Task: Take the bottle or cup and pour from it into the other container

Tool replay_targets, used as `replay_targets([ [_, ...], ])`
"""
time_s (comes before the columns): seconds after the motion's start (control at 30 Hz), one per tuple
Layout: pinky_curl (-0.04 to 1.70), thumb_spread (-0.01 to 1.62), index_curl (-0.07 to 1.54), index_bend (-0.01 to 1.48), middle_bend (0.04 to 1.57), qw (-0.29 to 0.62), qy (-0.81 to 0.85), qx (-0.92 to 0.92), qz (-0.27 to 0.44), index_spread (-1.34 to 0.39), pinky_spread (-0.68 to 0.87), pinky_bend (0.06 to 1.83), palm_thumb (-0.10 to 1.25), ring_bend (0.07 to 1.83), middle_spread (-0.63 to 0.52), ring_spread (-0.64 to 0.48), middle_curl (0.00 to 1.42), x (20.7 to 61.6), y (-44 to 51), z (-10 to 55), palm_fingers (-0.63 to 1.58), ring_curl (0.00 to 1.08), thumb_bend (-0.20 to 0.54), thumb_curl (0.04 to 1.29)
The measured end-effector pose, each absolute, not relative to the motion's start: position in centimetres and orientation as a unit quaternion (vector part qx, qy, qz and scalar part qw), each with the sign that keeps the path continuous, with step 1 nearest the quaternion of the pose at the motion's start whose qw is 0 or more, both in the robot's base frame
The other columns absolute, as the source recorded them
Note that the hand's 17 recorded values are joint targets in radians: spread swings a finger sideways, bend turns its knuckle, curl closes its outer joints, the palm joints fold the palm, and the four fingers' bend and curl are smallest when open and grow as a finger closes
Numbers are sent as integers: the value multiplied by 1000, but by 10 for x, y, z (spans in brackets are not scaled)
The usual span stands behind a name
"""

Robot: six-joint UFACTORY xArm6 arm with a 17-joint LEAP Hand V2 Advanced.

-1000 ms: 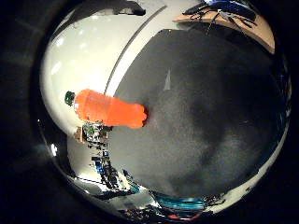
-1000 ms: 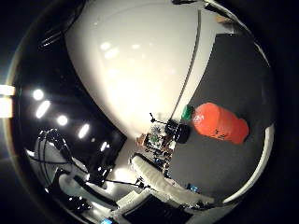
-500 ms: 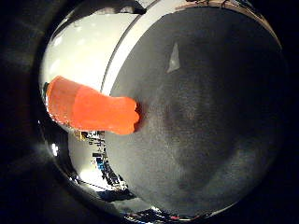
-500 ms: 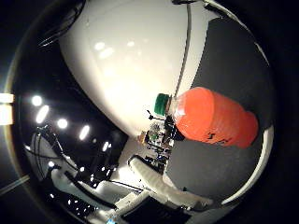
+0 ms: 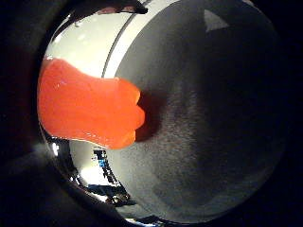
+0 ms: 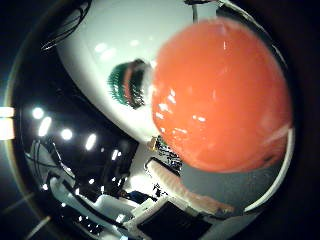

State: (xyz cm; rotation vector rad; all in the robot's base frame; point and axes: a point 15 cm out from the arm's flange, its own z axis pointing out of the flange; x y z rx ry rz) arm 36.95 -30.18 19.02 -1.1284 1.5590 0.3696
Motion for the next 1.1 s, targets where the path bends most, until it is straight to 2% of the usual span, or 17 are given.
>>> replay_targets([
  [0.2, -8, 948, 294, 164, 328, 547, 655, -495, 166, -191, 335, 862, 474, 694, 29, 90, 352, 376, -277, 188, 369, 221, -26, 308],
  [0.3, -15, 951, 301, 179, 361, 543, 649, -504, 172, -203, 250, 889, 492, 797, -4, 37, 361, 381, -267, 188, 509, 241, -25, 310],
  [0.33, -13, 959, 307, 184, 409, 543, 649, -505, 172, -215, 154, 942, 523, 856, -32, -5, 378, 381, -266, 188, 620, 254, -18, 315],
  [0.4, -14, 968, 317, 191, 462, 542, 645, -510, 173, -228, 50, 992, 574, 907, -55, -44, 398, 384, -263, 191, 699, 269, -10, 326],
  [0.53, 24, 991, 344, 195, 612, 538, 637, -519, 187, -256, -254, 1165, 709, 1012, -99, -117, 463, 388, -251, 192, 1091, 319, -13, 366],
  [0.6, 62, 982, 394, 273, 711, 527, 634, -530, 199, -270, -331, 1196, 770, 1045, -113, -134, 506, 384, -246, 191, 1248, 352, -5, 391],
  [0.67, 120, 942, 478, 461, 865, 517, 627, -538, 223, -280, -345, 1247, 842, 1090, -109, -149, 560, 376, -237, 191, 1411, 388, -8, 426],
  [0.7, 148, 920, 512, 537, 908, 517, 620, -540, 240, -274, -333, 1278, 864, 1114, -106, -155, 574, 370, -231, 192, 1395, 403, -12, 441],
  [0.73, 199, 869, 581, 688, 1000, 519, 611, -540, 255, -258, -298, 1352, 917, 1178, -104, -156, 606, 366, -225, 196, 1370, 438, -10, 478],
  [0.83, 278, 820, 672, 893, 1145, 528, 593, -539, 280, -230, -246, 1459, 991, 1273, -94, -170, 651, 361, -213, 205, 1292, 497, -10, 533],
  [0.97, 366, 796, 744, 1045, 1295, 530, 591, -543, 274, -212, -198, 1566, 1067, 1372, -102, -187, 695, 361, -214, 214, 1186, 568, -10, 603],
  [1.1, 432, 766, 776, 1115, 1354, 531, 591, -549, 261, -199, -170, 1607, 1105, 1406, -105, -195, 710, 360, -217, 225, 1129, 614, -13, 665],
])
